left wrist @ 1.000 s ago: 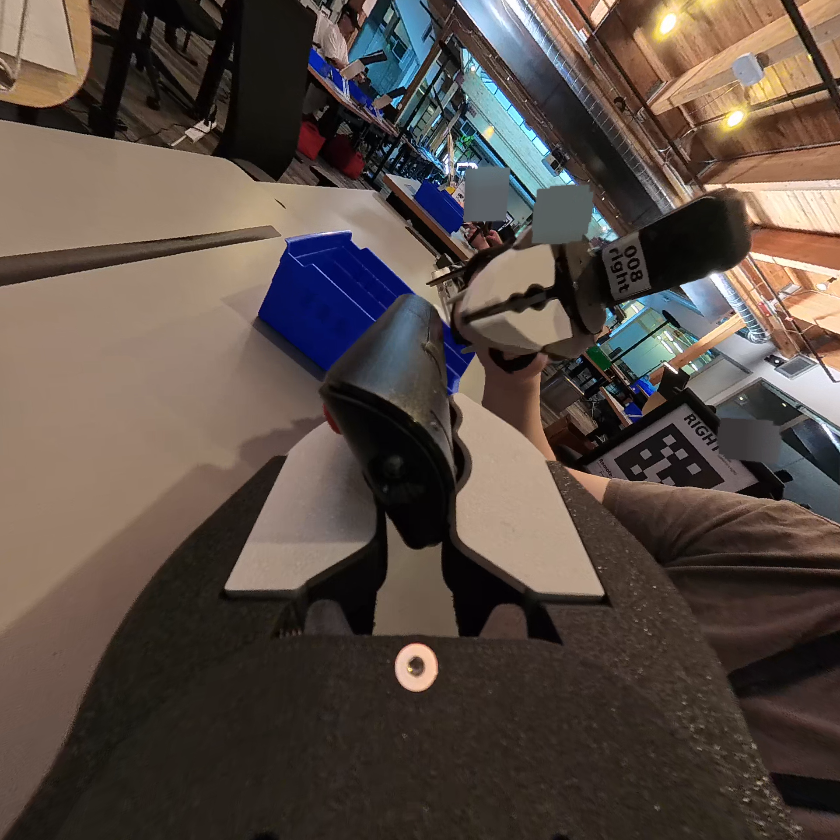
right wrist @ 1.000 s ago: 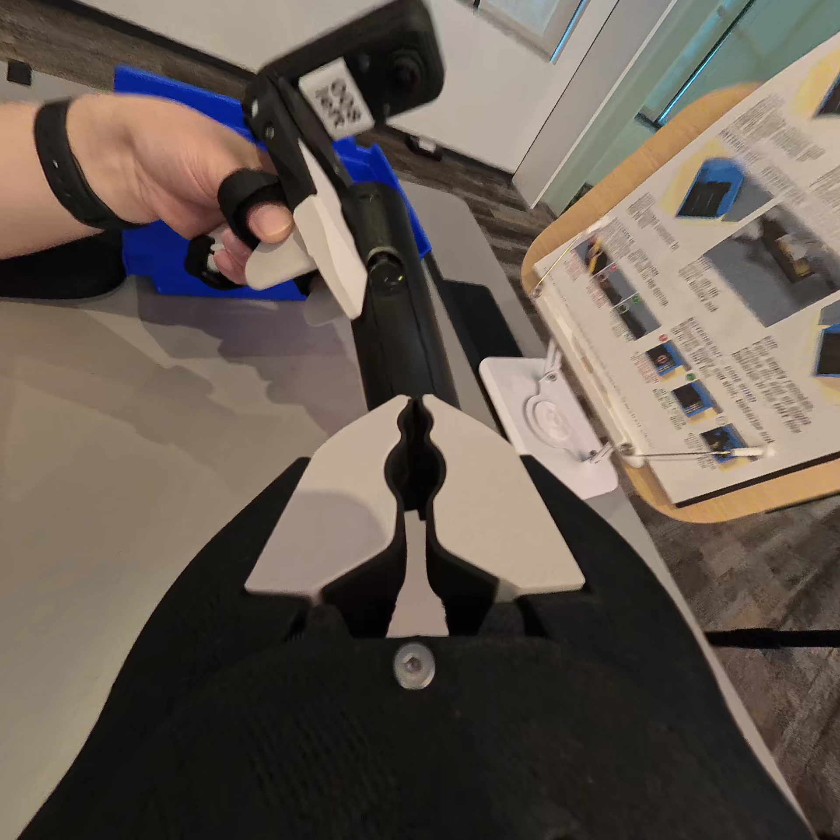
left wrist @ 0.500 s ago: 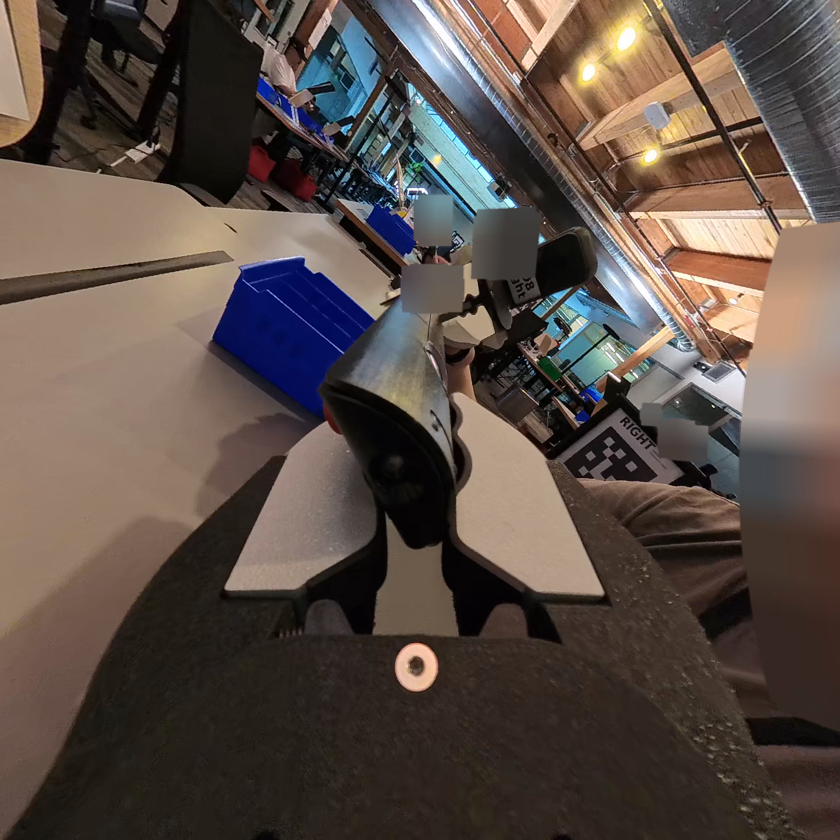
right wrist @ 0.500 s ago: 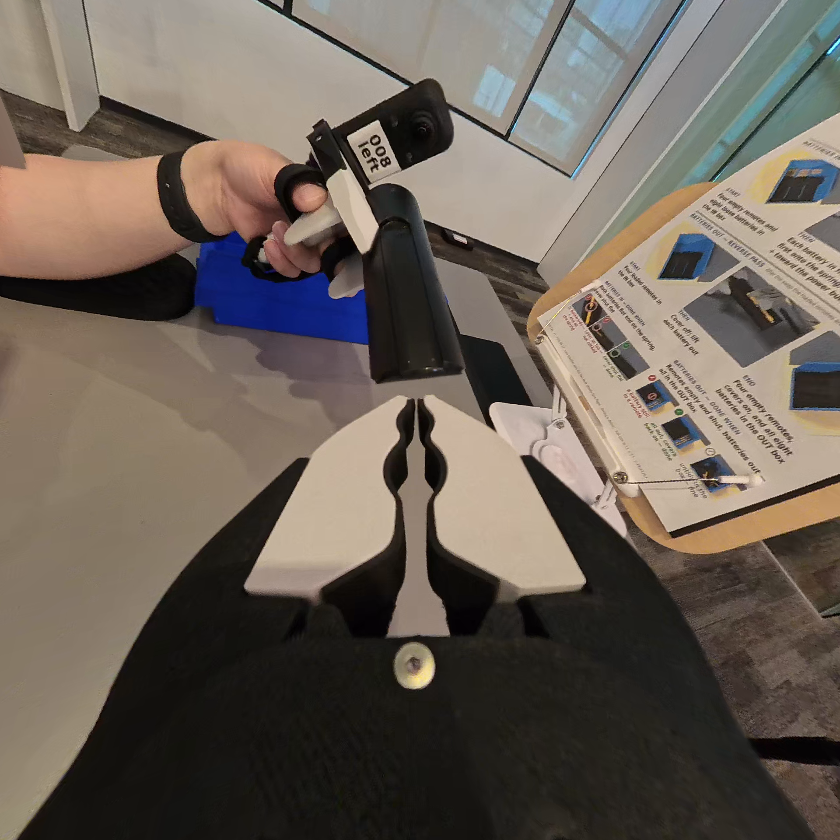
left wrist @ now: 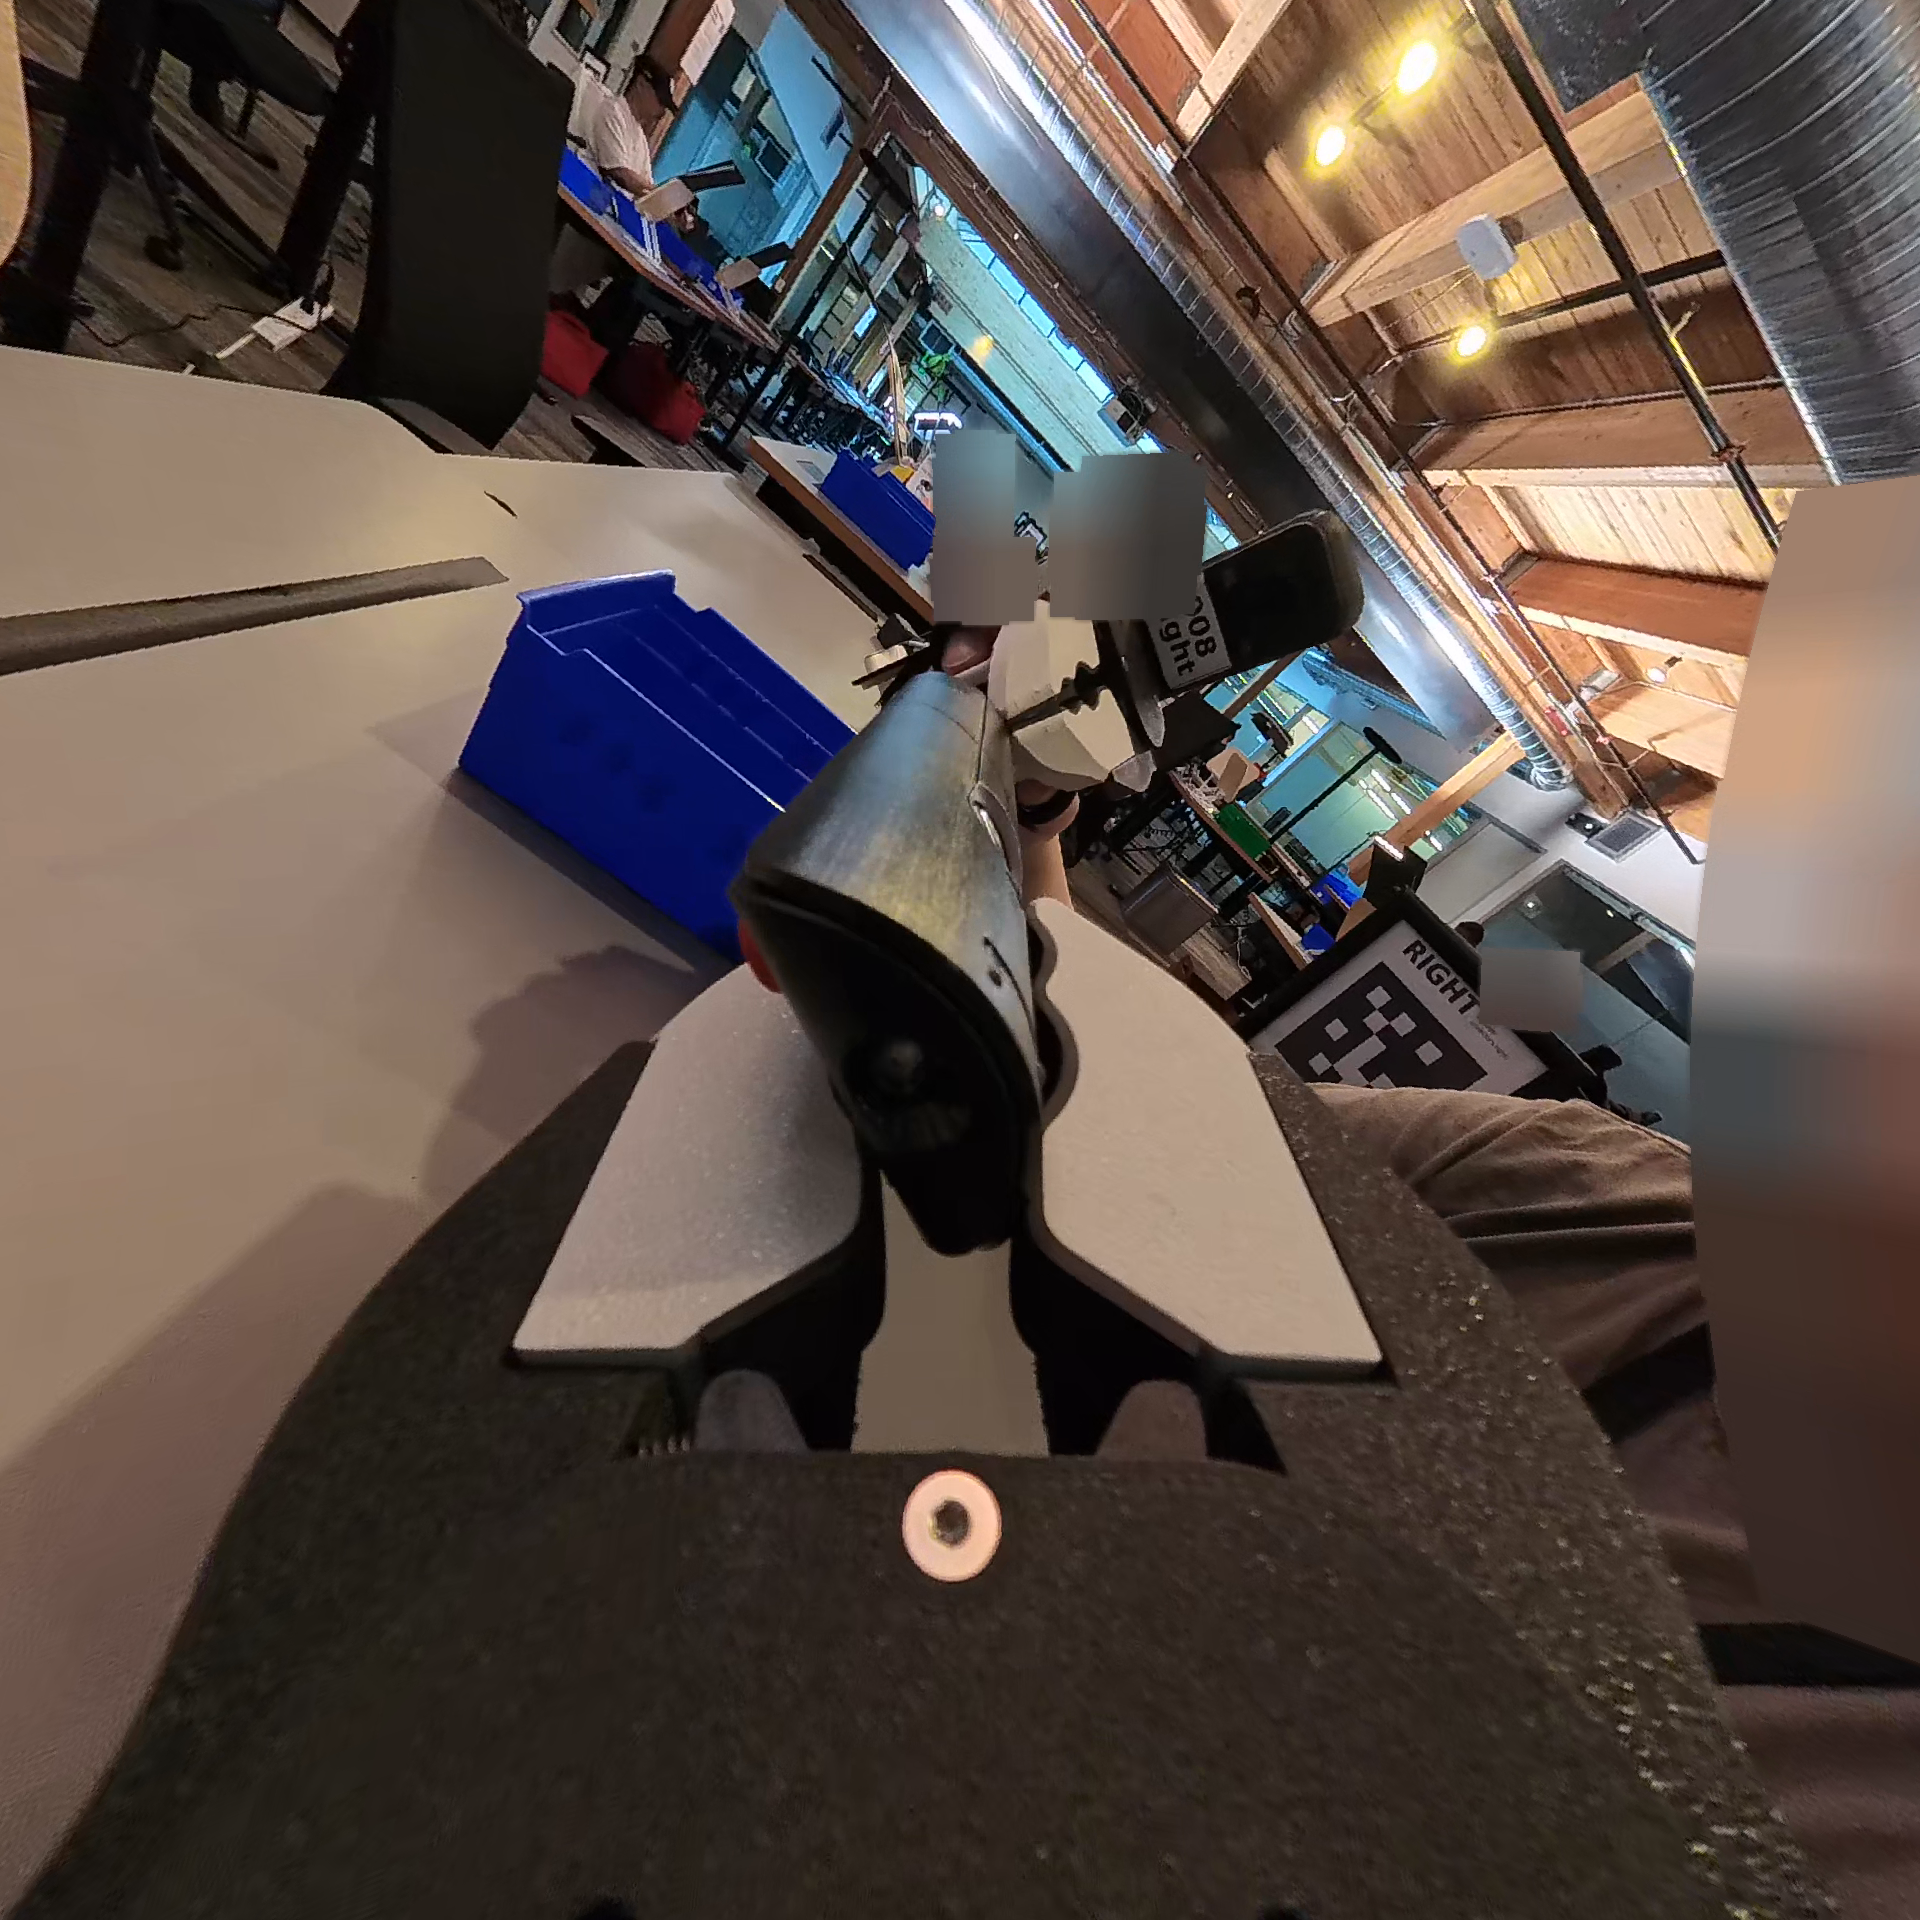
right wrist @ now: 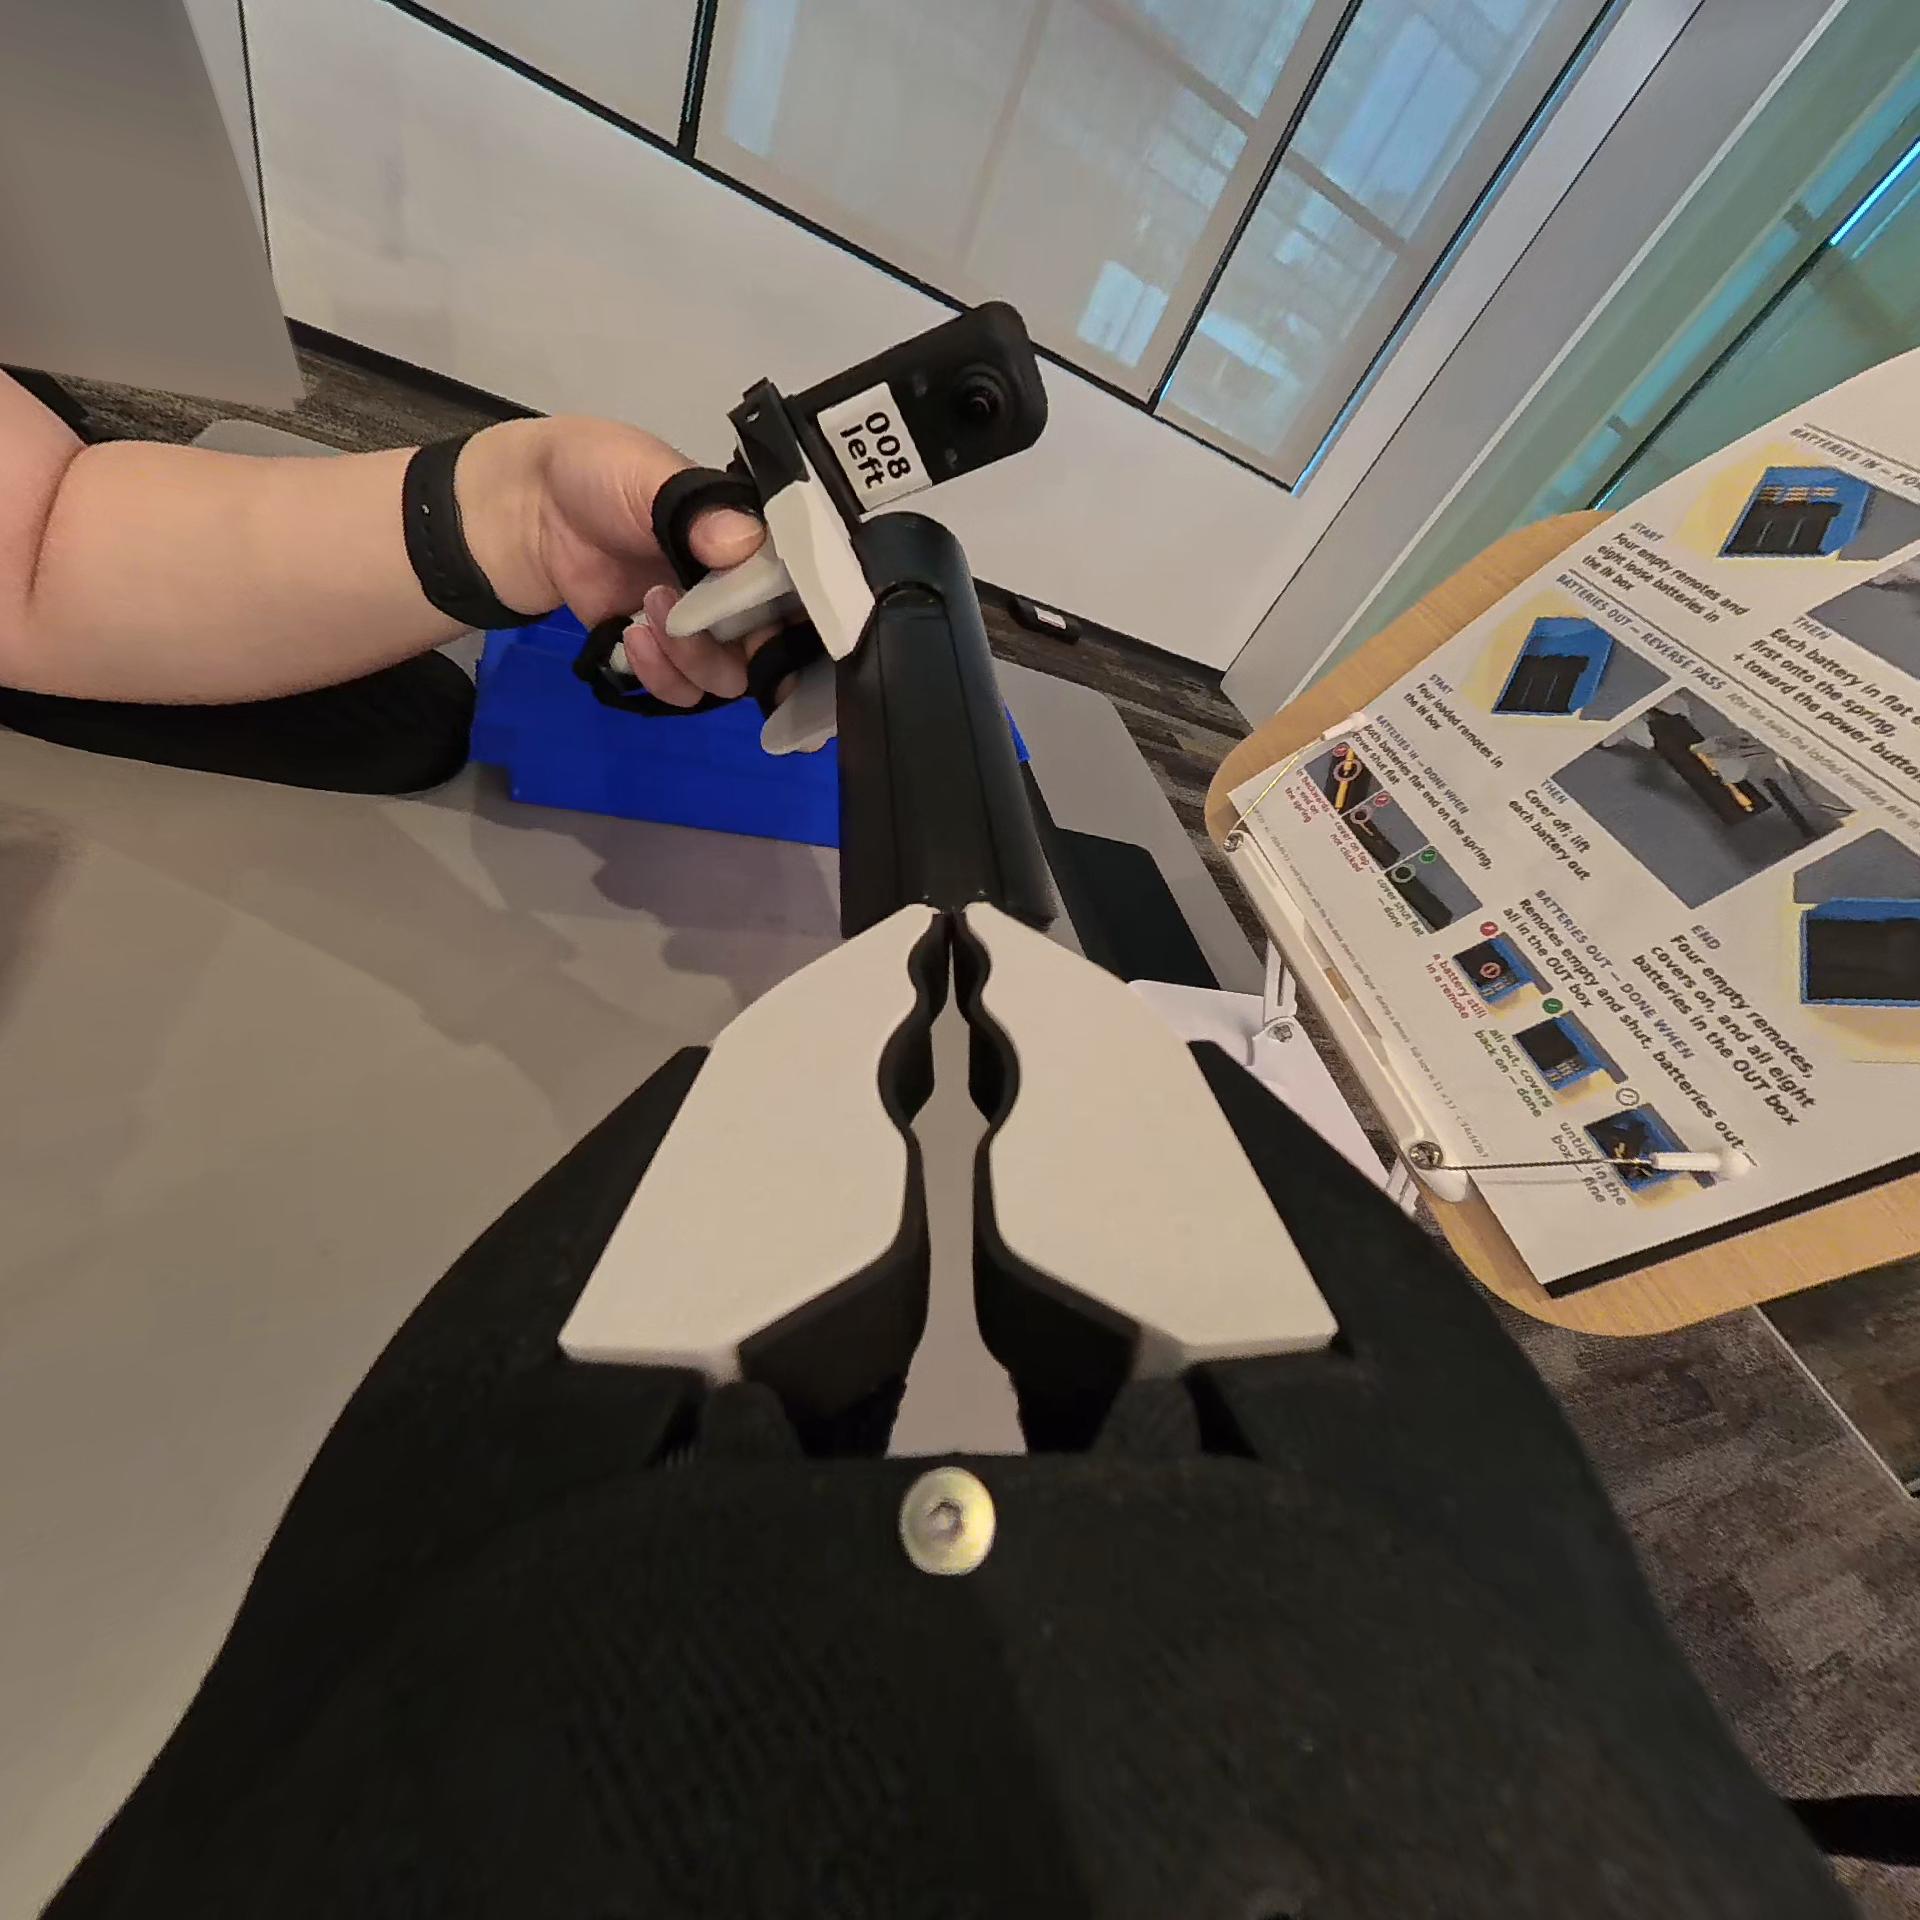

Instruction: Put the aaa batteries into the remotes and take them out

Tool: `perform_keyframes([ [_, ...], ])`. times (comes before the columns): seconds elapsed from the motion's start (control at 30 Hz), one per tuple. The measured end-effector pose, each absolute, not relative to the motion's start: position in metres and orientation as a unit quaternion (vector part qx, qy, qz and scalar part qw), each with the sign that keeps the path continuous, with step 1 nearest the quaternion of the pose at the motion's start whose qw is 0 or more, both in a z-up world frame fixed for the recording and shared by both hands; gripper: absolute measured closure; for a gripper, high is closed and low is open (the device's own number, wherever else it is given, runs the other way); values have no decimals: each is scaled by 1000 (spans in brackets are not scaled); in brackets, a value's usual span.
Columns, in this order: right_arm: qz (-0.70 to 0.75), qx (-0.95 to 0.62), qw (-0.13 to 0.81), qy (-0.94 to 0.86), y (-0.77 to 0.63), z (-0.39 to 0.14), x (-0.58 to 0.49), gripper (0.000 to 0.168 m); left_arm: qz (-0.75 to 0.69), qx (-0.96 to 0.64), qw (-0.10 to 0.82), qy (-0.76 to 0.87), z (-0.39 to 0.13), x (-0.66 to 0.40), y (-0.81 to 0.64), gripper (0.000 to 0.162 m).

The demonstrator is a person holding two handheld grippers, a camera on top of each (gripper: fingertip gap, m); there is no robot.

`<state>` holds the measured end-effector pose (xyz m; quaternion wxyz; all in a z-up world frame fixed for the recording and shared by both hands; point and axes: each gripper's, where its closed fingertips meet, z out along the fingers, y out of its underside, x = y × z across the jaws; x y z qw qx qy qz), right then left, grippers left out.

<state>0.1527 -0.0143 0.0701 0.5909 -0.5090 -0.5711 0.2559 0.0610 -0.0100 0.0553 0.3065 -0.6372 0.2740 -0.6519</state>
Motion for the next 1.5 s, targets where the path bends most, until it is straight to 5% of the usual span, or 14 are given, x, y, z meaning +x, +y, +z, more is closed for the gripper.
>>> perform_keyframes([
  [1.5,235,-521,587,-574,-10,58,147,167,-632,-649,317,281,49,60,-6,139],
])
